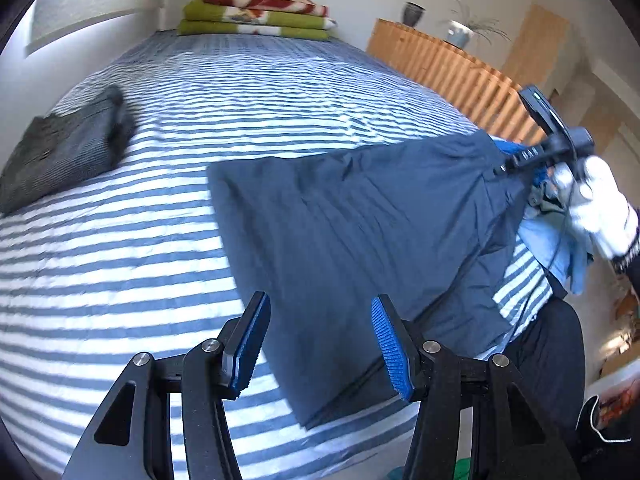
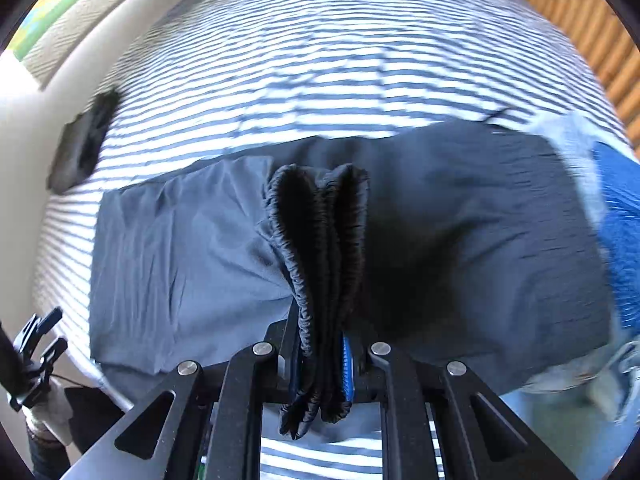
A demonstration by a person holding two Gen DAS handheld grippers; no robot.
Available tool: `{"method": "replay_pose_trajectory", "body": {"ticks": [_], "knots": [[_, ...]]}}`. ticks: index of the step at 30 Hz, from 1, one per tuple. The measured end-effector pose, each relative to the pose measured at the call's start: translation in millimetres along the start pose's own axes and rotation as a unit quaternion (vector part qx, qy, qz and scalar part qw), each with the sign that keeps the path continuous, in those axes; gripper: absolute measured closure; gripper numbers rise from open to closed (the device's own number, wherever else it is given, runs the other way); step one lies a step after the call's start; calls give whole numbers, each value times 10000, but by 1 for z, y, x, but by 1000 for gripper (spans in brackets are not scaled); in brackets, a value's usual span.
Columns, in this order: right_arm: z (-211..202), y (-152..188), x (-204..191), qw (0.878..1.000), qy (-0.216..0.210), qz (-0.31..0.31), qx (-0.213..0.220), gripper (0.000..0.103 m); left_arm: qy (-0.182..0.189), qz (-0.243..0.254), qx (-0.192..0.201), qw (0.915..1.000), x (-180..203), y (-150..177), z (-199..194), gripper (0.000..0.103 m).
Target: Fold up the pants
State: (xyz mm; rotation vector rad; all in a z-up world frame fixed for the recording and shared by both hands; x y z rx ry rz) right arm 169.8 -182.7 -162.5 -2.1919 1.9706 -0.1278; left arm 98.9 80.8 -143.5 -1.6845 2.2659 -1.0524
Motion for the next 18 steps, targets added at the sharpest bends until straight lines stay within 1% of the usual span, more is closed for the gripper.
{"method": "replay_pose_trajectory", "body": {"ticks": [2,5,8,12,15,18], "knots": [[1,-5,13,9999,159,14,-19,89,102,207,-75,9997,21,-4,11,46],[5,-9,27,9993,364,61,-48,89,212,490,-164,9984,40,-9,28,46],[8,-9,38,9992,378,122,-83,89,330,716,-361,9962,56,-8,45,46],[19,-10,51,9986,422,257,-194,89,447,761,-664,9939,65,2,68,46],[16,-11,54,9986,432,261,-136,89,535,824,-821,9918,72,10,77,46],[15,-14,57,9982,541,257,-92,89,614,856,-930,9901,78,17,85,46]]}}
Point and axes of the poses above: each gripper's, at about its wrist camera, not at the fingertips, and z roughly the way its jaws point, x to its right, y to its underside, the point moved 5 cm from there along z, roughly the way its jaws point, and after that the axes turned 3 degrees about y, right-handed, at the moved point
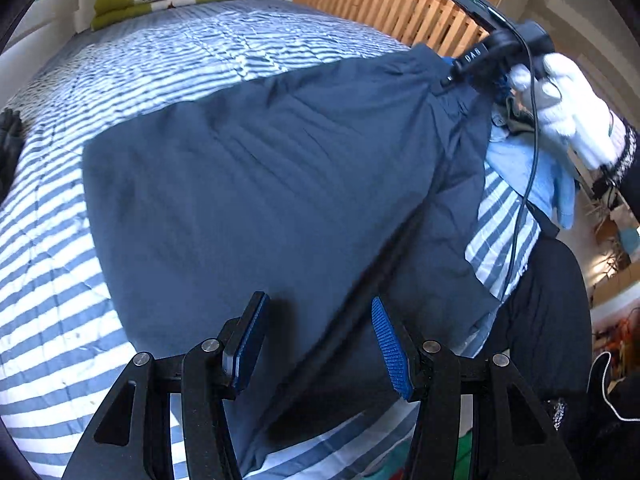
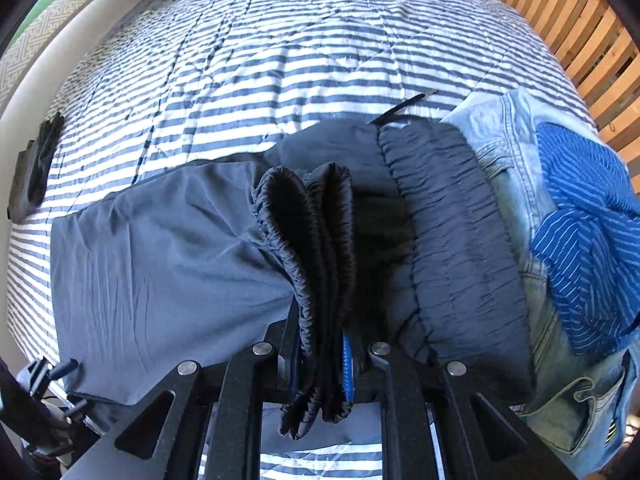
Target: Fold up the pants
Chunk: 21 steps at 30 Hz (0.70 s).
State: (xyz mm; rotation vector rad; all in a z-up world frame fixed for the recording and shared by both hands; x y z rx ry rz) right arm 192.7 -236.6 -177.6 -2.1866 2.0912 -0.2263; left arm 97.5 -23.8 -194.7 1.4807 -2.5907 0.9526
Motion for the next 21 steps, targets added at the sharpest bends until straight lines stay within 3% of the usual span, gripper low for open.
{"method": "replay_pose_trajectory", "body": {"ticks": [5,8,13,16,21], "knots": [[7,-5,2,9999,121,-45,-6,87,99,23,-111,9999,6,4,13,46],[-1,-7,9,9999,122,28,32,77,145,26,-114,9998,7,5,9,46],[-62,-5,32,9939,464,364,931,67,136,98,221,9996,14,-3,-16,46],[-86,2,9,9919,40,165,1255,67,117,-63,410,9991,10,-12,-19,46],[-49,8,-44,9940,48,-497,971,67,121,-72,158,9998,11,-8,5,46]]}}
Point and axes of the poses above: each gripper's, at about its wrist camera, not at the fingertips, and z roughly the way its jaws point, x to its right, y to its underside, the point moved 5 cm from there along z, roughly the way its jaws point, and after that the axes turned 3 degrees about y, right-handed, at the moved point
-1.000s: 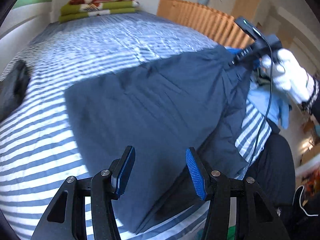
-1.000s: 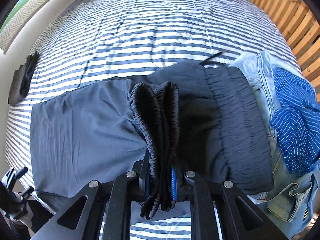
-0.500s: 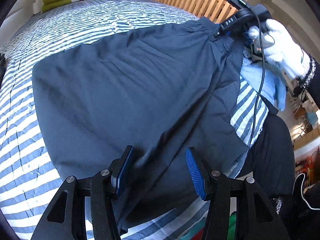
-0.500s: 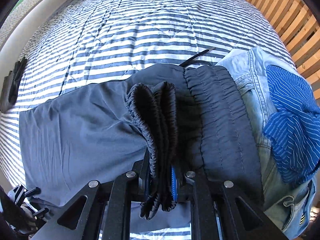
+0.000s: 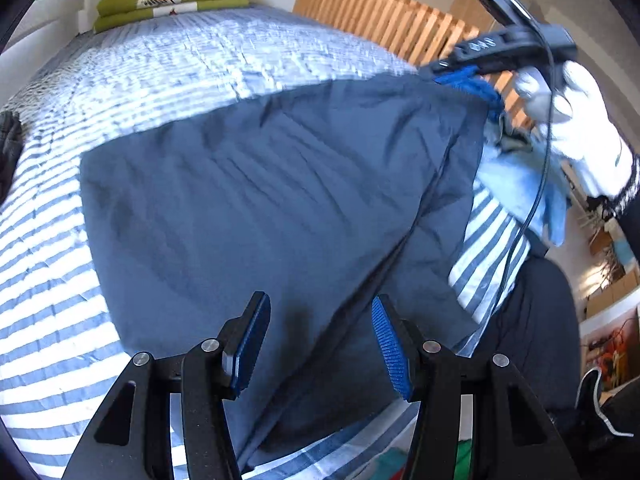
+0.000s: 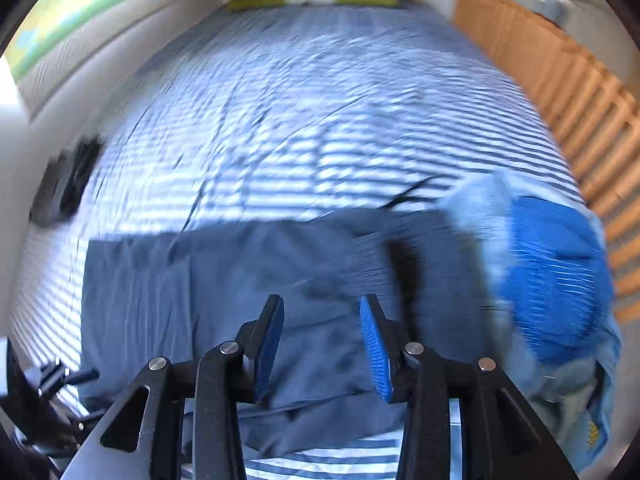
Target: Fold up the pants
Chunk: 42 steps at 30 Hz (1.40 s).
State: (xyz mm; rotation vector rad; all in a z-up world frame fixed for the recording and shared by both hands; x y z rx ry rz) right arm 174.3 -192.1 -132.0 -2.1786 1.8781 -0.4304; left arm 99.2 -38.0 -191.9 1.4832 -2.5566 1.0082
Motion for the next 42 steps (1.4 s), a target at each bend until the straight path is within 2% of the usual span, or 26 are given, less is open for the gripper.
{"method": "replay_pose_trajectory", "body": {"ticks": [3,5,6,9,12,14,16,18,21,24,25,28,32,36,40,42], "knots": [[38,0,-4,9993,345,-30,-171,67,-2,-23,-203,9998,-4,15,12,47],[74,5,9,9961,608,172,-614,67,-7,1,-143,9999,-1,19,9,46],[84,8,12,9949,592,260,-777,70,-15,-19,-128,9999,-1,20,4,46],[74,4,4,9962,555,304,-597,69,-176,-101,300,9993,-4,19,-25,46],[46,-7,-38,9997,64,34,-250,68,-307,-415,653,9965,-18,25,-51,46],[38,-15,-75,9994,-243,-233,-103,68,-366,-678,726,9944,-30,30,-58,46],[41,-25,-111,9980,-420,-462,-60,68,-415,-891,751,9923,-40,37,-61,46],[58,-36,-147,9967,-552,-569,-200,68,-476,-1044,740,9906,-49,45,-65,46],[89,-43,-171,9961,-389,-687,-389,68,-500,-1266,722,9881,-61,54,-70,46],[117,-42,-177,9957,-215,-651,-629,66,-422,-1474,725,9855,-68,61,-68,46],[116,-44,-179,9960,-193,-687,-540,64,-360,-1541,694,9850,-68,62,-65,46],[105,-42,-186,9955,-175,-672,-646,64,-423,-1695,557,9830,-73,67,-56,46],[65,-28,-230,9877,-1003,-933,-757,62,-150,-2024,530,9778,-73,67,-45,46],[44,-8,-288,9762,-1378,-1326,-1024,58,48,-2101,637,9756,-65,67,-40,47],[51,10,-328,9691,-1265,-1644,-1333,58,108,-2139,794,9736,-60,68,-40,53],[59,18,-340,9665,-1191,-1724,-1481,58,112,-2195,919,9712,-59,67,-42,61]]}}
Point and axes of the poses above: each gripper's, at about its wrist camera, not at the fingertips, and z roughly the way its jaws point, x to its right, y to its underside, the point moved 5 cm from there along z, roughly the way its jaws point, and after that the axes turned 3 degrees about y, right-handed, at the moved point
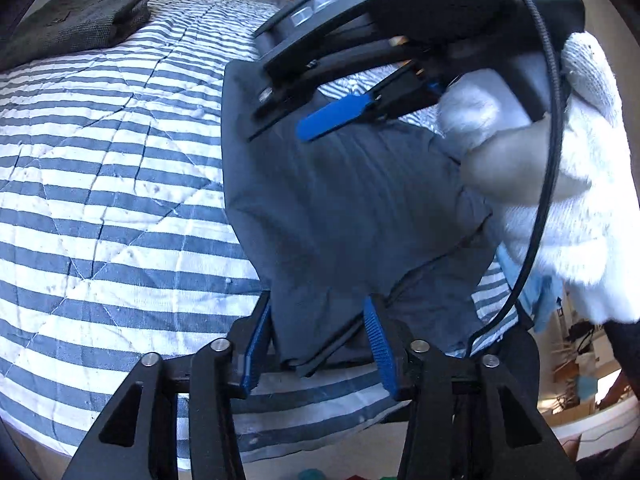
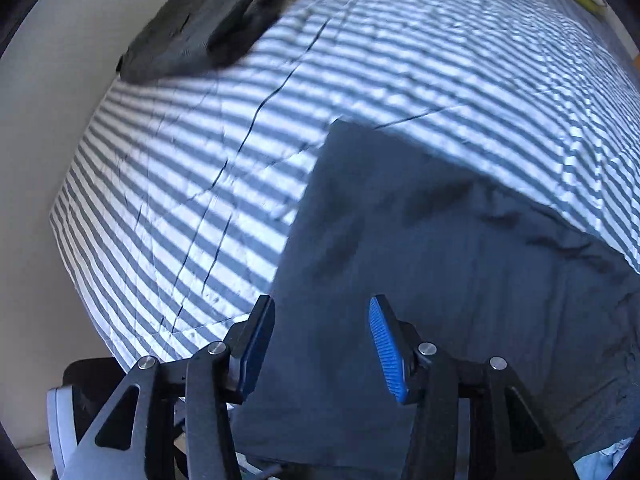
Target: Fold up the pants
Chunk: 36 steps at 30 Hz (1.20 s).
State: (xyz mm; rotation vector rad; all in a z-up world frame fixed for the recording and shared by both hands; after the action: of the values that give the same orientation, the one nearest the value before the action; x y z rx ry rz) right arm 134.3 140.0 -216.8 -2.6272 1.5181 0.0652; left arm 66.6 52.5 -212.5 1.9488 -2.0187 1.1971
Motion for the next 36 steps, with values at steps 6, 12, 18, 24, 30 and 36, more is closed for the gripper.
{"method": "replay_pose_trajectory", "body": {"ticks": [6,12,18,24,30,36], "knots": [[19,-8,-21,9995,228,-45,-207,58,113,-116,282,9995,3,-2,-5,74],[41,-24,-28,9959,771,-199,-438,66,130,37,353,9993,13,0,-4,80],[36,-16,-15,9971,610,-114,-434,99,273,-167,285,9991,3,-4,-12,36],[19,-10,13,9990,277,110,-345,100,434,-514,449,9967,-3,-14,-20,34],[10,-9,28,9995,120,173,-231,100,251,-395,180,9987,-2,-22,0,91],[-7,1,26,9996,-53,269,115,101,333,-436,534,9971,-7,-21,-17,98]]}}
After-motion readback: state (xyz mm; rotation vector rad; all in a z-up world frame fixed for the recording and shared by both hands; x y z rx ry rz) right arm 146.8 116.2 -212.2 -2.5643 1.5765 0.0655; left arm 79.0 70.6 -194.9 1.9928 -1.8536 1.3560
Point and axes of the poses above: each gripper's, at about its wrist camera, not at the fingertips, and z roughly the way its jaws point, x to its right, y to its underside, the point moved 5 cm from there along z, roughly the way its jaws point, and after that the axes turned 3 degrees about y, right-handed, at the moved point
